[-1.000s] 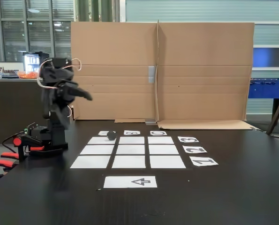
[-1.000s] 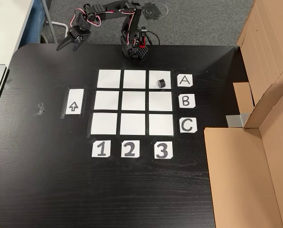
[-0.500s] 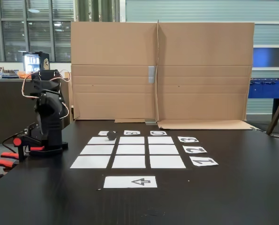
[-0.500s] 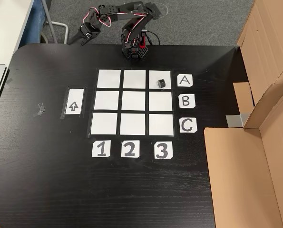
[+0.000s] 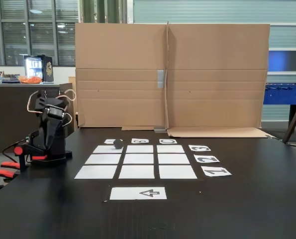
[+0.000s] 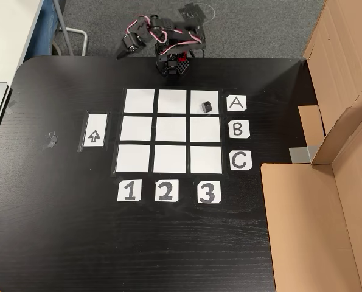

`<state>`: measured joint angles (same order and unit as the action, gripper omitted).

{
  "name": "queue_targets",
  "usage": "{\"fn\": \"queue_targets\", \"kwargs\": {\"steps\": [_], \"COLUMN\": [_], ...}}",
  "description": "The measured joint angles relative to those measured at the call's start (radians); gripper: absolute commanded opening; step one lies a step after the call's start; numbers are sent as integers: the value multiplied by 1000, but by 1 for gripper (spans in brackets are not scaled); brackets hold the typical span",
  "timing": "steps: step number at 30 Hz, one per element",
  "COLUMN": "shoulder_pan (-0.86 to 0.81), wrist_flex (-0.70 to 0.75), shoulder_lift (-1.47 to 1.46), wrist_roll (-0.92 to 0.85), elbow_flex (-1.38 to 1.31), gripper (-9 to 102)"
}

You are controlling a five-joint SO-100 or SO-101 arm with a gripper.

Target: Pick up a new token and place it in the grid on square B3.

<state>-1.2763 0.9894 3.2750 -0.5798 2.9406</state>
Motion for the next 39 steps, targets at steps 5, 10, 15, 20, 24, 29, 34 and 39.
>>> {"fn": "queue_targets", "kwargs": {"steps": [5,10,15,20,24,29,34,39], "shoulder_pan": [2,18,29,29,29,34,34,34], "wrist_flex": [14,14,14,14,14,14,14,14], "shoulder_lift": [38,44,48,48,48,48,48,48], "wrist_roll": [0,0,0,0,0,0,0,0], "elbow_flex": [43,83,91,91,91,91,91,91], "gripper": [0,0,0,0,0,0,0,0]}}
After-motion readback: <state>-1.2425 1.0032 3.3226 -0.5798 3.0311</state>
